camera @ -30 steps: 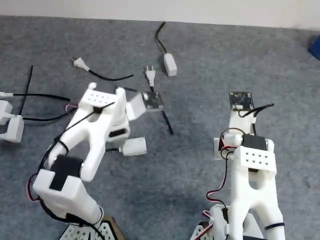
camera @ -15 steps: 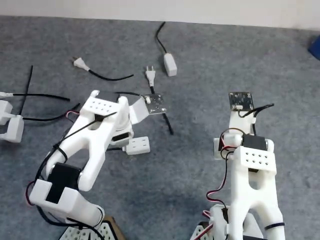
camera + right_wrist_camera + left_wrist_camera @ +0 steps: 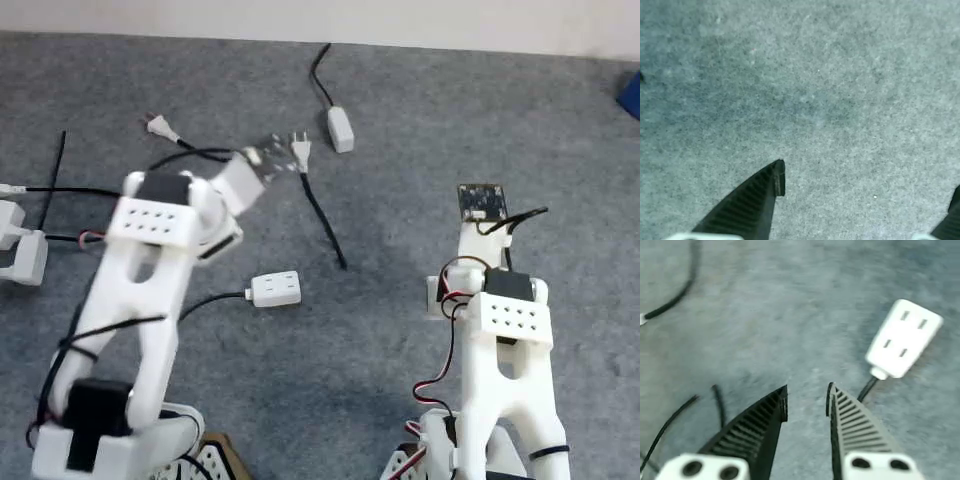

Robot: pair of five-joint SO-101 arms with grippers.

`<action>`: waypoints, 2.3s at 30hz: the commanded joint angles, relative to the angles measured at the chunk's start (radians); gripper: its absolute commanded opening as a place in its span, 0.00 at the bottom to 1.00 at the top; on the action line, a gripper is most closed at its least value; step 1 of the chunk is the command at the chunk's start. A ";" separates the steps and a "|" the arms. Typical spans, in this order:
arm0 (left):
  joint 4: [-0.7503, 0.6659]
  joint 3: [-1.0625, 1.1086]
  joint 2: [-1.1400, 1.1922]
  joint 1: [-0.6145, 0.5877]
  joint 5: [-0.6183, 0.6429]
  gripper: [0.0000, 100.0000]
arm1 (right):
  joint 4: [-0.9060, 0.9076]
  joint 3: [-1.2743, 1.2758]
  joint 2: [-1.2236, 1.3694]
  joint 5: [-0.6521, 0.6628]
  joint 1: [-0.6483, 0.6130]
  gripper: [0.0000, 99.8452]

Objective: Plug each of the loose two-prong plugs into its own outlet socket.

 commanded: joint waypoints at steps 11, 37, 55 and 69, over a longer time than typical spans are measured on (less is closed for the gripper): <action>-0.222 0.332 -0.084 -0.127 0.489 0.14 | 0.463 -1.052 0.743 0.118 -0.331 0.31; -0.543 0.572 -0.154 -0.191 0.528 0.14 | 0.266 -2.384 1.833 -0.021 -0.616 0.35; -0.543 0.573 -0.157 -0.196 0.529 0.14 | 0.107 -2.321 1.946 -0.021 -0.567 0.34; -0.546 0.570 -0.157 -0.226 0.562 0.14 | 0.051 -2.318 1.948 -0.133 -0.493 0.05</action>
